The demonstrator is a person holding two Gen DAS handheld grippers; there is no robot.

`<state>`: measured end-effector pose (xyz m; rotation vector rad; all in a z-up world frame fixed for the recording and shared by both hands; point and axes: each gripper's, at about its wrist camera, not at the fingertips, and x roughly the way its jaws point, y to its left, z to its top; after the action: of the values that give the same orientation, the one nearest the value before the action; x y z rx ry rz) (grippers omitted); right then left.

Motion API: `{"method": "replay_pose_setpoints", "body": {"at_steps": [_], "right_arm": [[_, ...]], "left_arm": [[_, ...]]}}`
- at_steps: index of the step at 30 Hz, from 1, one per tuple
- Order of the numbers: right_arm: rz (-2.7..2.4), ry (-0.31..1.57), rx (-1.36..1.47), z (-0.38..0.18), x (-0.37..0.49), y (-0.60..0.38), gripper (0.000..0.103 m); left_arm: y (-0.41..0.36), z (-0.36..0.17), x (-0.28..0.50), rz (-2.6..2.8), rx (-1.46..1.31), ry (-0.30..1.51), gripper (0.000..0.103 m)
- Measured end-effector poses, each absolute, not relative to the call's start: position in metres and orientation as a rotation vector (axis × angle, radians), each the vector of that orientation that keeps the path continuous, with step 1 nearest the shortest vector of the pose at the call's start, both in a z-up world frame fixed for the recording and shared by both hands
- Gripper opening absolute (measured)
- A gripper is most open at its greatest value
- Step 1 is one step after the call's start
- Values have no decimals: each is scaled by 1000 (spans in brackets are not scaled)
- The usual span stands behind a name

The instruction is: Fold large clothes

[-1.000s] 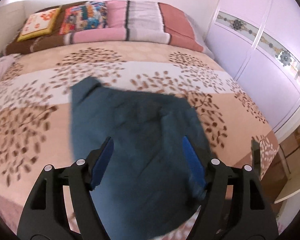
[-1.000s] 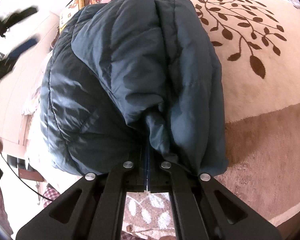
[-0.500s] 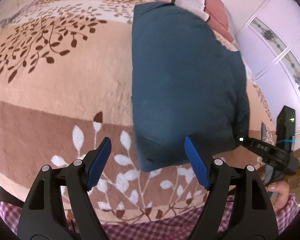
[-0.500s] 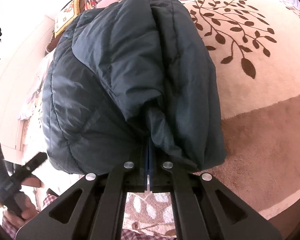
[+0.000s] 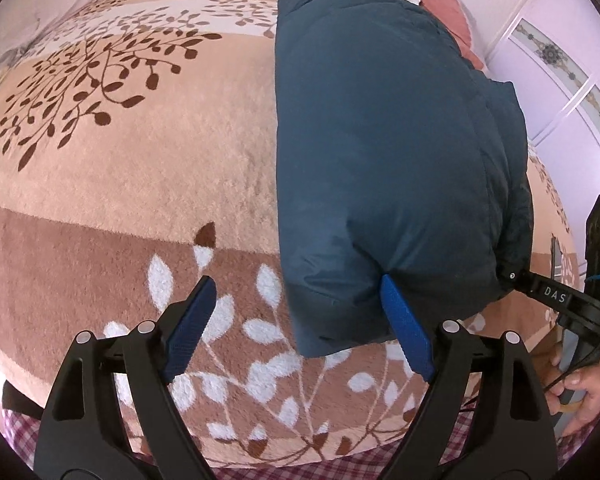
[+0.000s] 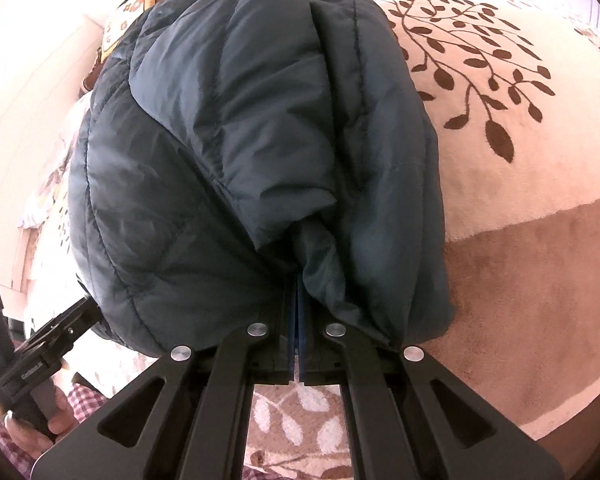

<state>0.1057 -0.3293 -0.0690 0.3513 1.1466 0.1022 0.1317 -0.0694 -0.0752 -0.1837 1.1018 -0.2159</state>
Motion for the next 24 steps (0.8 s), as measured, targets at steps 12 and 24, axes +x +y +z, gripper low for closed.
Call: {"method": "replay_pose_setpoints", "body": {"at_steps": [12, 24], "right_arm": [[65, 1156, 308, -70, 103, -317, 0], [44, 1153, 317, -68, 102, -313, 0]], "left_arm": [[-69, -69, 121, -206, -185, 1101, 84], [-67, -68, 119, -213, -203, 1099, 84]]}}
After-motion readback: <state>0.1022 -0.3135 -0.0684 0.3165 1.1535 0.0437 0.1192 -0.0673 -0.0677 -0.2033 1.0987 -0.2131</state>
